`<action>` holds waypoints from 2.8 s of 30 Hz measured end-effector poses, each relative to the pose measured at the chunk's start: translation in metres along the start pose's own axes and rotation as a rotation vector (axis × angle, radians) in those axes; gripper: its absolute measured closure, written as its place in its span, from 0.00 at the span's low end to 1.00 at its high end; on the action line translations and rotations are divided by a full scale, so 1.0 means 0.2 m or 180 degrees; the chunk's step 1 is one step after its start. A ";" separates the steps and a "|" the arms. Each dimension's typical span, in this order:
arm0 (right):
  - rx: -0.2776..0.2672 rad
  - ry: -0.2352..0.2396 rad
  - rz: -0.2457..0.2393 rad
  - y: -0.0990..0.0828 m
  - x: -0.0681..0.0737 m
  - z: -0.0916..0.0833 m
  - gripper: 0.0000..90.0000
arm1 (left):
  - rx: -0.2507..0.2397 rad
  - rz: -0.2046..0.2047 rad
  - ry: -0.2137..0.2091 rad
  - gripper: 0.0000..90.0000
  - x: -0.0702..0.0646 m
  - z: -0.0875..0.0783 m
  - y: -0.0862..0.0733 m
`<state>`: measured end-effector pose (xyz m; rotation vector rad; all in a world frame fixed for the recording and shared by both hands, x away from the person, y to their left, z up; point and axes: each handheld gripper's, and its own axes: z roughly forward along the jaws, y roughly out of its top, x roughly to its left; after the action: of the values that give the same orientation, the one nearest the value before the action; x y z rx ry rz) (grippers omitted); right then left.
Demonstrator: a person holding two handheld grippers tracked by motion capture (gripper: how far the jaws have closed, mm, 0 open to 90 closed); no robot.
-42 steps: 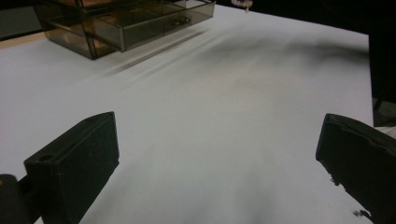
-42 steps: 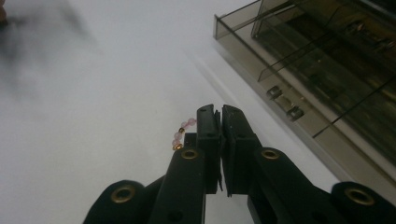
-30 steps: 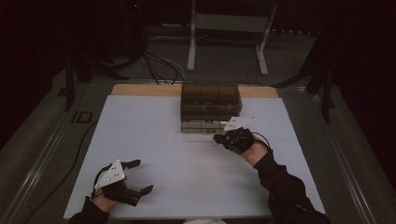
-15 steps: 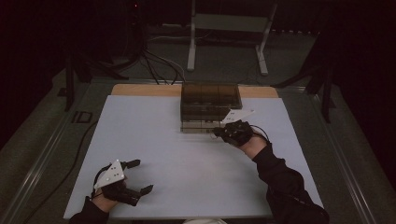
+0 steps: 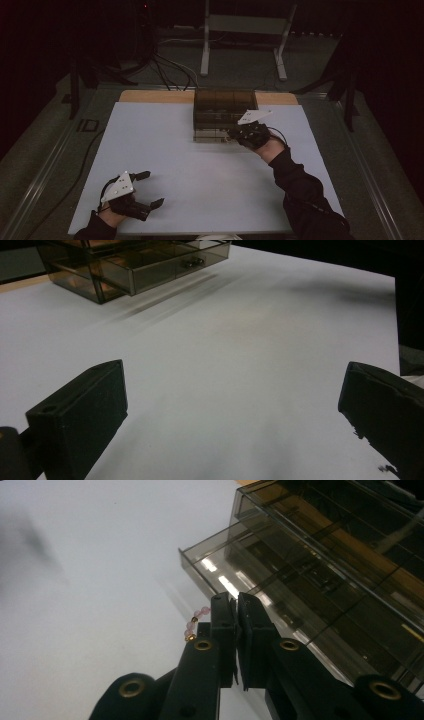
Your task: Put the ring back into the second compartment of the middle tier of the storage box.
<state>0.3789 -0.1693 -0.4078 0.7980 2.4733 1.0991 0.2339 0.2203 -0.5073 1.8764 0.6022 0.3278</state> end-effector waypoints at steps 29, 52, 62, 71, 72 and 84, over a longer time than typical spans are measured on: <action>0.0072 -0.0170 0.0117 0.07 -0.10 0.11 0.96 | -0.0009 -0.0007 -0.0007 0.01 0.00 0.00 0.00; 0.0163 -0.0183 0.0296 0.06 -0.16 0.22 0.96 | 0.0010 -0.0001 -0.0009 0.01 0.00 0.00 0.00; 0.0209 -0.0173 0.0354 0.04 -0.18 0.28 0.96 | -0.0016 -0.0012 -0.0021 0.01 0.00 0.00 0.00; 0.0264 -0.0184 0.0417 0.03 -0.20 0.33 0.96 | 0.0004 -0.0012 -0.0014 0.01 0.00 0.00 0.00; 0.0266 -0.0181 0.0422 0.03 -0.20 0.34 0.96 | -0.0009 -0.0020 -0.0012 0.01 0.00 0.00 0.00; 0.0266 -0.0188 0.0496 0.02 -0.22 0.38 0.95 | -0.0009 -0.0020 -0.0011 0.01 0.00 0.00 0.00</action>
<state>0.4514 -0.1502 -0.4513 1.0479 2.4559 1.0125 0.2344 0.2212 -0.5075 1.8716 0.6048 0.3213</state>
